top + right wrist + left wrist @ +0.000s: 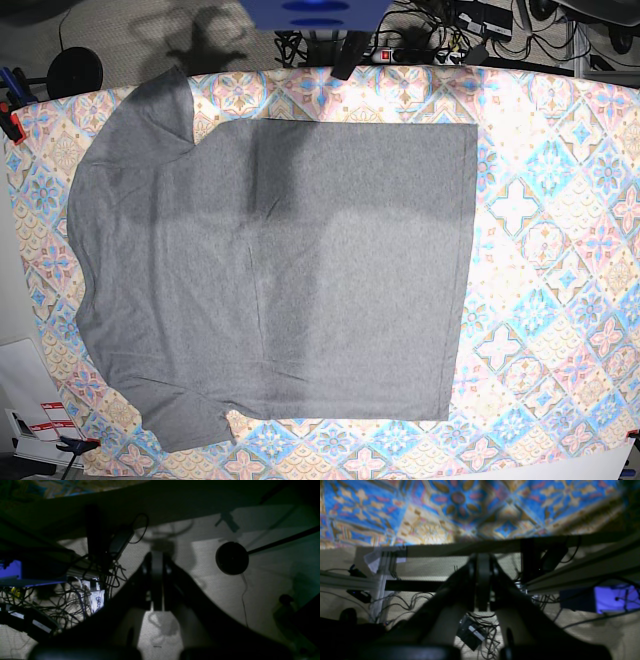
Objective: Fold the T-shirt properly
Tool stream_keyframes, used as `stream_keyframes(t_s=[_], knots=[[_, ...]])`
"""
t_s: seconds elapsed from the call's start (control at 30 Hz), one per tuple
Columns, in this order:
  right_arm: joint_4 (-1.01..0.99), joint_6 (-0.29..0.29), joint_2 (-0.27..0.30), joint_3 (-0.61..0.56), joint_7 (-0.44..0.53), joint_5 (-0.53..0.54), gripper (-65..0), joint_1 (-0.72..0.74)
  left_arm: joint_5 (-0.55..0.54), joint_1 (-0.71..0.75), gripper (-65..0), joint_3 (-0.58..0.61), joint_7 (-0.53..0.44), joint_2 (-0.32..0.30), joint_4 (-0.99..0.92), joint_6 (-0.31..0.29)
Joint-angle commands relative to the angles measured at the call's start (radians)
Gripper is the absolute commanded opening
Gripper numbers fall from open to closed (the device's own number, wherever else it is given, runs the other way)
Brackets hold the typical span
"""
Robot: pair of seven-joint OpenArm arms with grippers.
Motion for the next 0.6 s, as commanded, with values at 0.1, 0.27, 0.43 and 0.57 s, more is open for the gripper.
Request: stream_keyframes(t_s=[0.1, 0.27, 0.43, 0.57], knots=[[0.065, -0.001, 0.005, 0.004, 0.029, 0.006, -65.0, -0.061, -0.005, 0.105, -65.0, -0.001, -0.030, -0.006, 0.209, 0.004], [0.363, -0.002, 0.004, 0.004, 0.029, 0.006, -65.0, -0.213, -0.005, 0.298, -65.0, -0.001, -0.029, -0.006, 0.634, 0.004], [0.673, -0.002, -0.012, 0.004, 0.026, 0.007, -65.0, -0.362, -0.005, 0.410, -65.0, -0.001, -0.020, -0.009, 0.888, 0.004], [0.868, -0.002, -0.022, 0.004, 0.023, 0.007, -65.0, -0.448, -0.005, 0.464, -65.0, -0.047, -0.020, -0.006, 1.043, 0.004]])
